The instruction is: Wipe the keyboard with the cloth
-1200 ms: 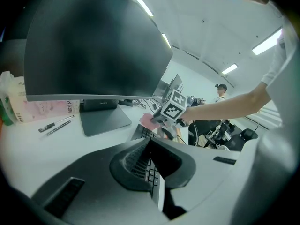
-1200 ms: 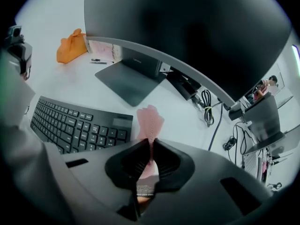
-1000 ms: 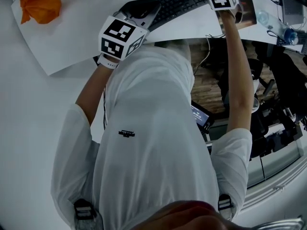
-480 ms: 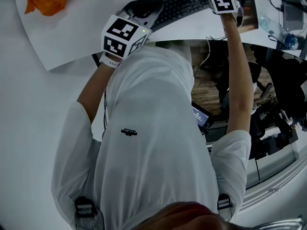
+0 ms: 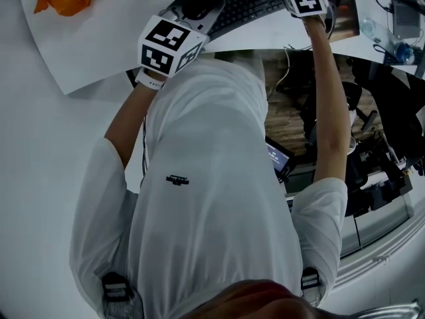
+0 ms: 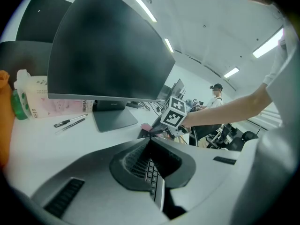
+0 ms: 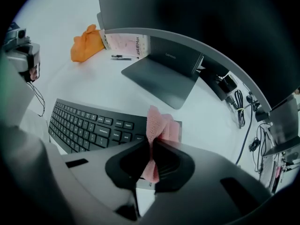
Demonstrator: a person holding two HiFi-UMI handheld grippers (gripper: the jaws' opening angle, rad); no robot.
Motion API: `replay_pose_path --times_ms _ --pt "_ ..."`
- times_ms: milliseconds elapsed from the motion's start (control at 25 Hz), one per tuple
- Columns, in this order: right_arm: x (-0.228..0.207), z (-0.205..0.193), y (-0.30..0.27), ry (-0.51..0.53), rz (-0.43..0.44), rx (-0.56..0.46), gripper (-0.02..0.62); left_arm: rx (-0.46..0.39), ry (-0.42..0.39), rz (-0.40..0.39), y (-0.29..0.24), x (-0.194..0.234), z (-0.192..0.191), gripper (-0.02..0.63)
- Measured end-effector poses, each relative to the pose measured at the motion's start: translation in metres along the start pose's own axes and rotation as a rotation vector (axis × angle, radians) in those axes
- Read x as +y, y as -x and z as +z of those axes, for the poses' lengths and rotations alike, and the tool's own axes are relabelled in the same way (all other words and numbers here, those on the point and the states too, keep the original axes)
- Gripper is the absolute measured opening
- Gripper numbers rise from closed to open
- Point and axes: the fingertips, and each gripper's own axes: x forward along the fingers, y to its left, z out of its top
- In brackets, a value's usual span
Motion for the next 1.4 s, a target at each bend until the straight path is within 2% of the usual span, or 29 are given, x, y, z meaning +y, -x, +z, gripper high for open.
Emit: replay_pose_path --times_ms 160,800,1400 --pt "0.016 0.008 0.000 -0.027 0.052 -0.037 0.031 0.000 -0.001 -0.001 0.005 0.001 -0.001 0.020" --pt "0.080 0.011 0.004 -0.053 0.141 -0.056 0.031 0.007 -0.016 -0.017 0.023 0.007 -0.012 0.019" --pt "0.139 0.018 0.008 -0.069 0.176 -0.066 0.031 0.004 -0.021 0.000 0.058 0.025 -0.028 0.019"
